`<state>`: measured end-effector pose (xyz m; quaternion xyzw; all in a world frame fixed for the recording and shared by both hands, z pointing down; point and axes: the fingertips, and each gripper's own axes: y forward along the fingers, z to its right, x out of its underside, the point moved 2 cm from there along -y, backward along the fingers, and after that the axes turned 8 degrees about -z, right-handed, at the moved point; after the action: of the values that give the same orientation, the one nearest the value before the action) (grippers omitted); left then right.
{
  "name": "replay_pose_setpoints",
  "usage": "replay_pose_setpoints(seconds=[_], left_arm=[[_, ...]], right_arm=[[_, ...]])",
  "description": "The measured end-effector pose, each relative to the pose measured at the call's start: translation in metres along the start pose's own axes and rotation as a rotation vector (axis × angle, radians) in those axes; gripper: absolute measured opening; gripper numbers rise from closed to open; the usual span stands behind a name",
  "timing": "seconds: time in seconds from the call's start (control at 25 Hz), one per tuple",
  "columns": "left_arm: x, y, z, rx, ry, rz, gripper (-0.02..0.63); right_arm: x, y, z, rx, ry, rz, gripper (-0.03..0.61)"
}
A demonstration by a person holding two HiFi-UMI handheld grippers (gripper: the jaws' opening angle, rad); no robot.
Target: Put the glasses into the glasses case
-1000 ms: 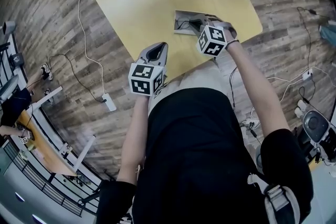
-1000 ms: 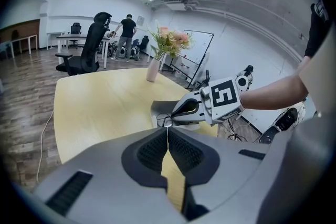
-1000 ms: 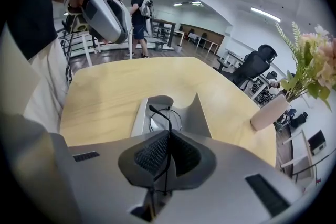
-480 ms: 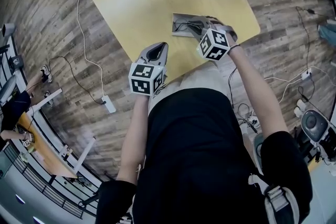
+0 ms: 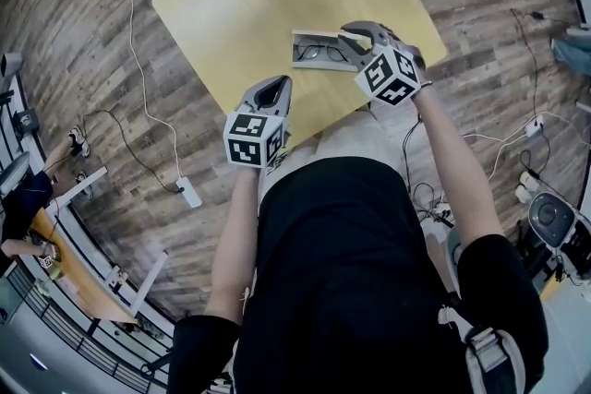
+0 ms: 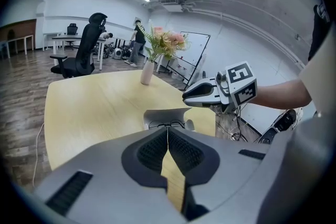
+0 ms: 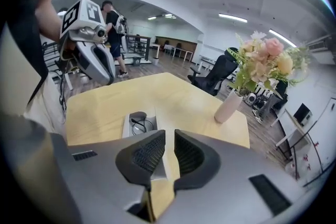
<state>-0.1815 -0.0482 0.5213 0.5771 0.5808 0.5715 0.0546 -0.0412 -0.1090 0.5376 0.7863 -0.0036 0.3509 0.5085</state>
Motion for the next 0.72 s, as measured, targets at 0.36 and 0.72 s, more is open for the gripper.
replay_pose_setpoints(seconds=[0.36, 0.72], left_arm=[[0.004, -0.007, 0.008, 0.000, 0.009, 0.006, 0.023], [0.015, -0.013, 0.012, -0.012, 0.006, 0.003, 0.023]], right_arm=[[0.029, 0.008, 0.017, 0.074, 0.117, -0.072, 0.067], [0.040, 0.004, 0.004, 0.062, 0.151, -0.069, 0.063]])
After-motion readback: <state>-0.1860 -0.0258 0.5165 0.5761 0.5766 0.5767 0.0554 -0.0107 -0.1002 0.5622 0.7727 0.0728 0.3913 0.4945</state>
